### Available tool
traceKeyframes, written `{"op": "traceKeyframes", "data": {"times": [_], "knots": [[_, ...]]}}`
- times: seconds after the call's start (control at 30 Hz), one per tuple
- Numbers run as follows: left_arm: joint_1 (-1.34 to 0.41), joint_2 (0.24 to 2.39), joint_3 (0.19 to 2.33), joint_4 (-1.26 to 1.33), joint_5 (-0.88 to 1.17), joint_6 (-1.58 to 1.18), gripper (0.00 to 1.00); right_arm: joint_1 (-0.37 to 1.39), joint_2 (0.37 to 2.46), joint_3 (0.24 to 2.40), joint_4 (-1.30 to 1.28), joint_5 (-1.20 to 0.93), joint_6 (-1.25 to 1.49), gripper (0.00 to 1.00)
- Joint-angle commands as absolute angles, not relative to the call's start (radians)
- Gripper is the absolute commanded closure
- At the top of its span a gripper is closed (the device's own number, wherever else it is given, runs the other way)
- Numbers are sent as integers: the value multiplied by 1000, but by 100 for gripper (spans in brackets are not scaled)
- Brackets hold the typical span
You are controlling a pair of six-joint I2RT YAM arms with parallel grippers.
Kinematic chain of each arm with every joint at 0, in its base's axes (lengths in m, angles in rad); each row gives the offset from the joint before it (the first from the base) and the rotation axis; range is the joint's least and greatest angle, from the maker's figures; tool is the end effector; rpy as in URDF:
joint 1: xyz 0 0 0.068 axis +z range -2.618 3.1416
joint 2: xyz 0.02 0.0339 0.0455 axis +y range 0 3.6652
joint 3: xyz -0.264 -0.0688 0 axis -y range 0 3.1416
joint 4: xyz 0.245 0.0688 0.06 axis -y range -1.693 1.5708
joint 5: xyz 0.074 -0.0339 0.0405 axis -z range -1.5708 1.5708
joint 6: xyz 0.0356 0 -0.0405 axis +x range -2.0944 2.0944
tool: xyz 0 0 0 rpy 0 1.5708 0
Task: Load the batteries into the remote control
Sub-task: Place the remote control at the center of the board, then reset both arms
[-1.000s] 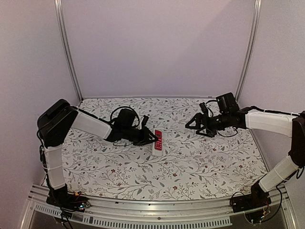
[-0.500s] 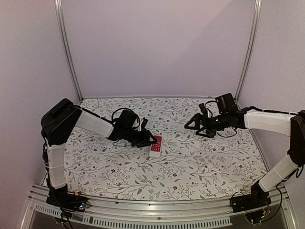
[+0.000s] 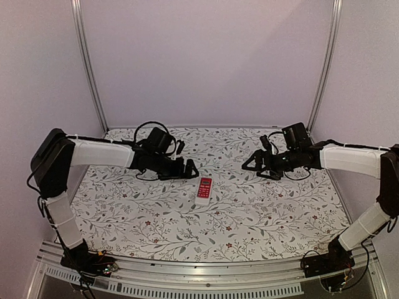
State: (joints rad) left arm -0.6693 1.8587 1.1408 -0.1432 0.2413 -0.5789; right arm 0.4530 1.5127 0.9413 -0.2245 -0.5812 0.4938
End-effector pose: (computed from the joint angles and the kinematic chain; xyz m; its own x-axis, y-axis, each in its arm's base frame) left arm 0.3003 -0.2485 0.1683 -0.8944 0.0302 -0.4463 0.2810 0.8141 -0.5082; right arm 0.2754 0.1558 0.2209 -0.9028 0.0012 -0.4301 -0.3217 0.6619 0.6770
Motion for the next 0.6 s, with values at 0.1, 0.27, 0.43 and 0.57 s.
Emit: {"op": "traceKeyframes", "data": {"times": [0.1, 0.27, 0.43, 0.57], "knots": [[-638, 1626, 1195, -366, 55, -412, 1, 452, 1374, 896, -246, -524, 387, 1], [-603, 1460, 1081, -356, -75, -416, 0, 452, 1283, 842, -260, -428, 357, 1], [-583, 1327, 907, -309, -143, -478, 0, 452, 1212, 719, -215, -356, 384, 1], [-582, 1253, 752, -242, -163, -534, 0, 451, 1166, 595, -143, -326, 414, 1]]}}
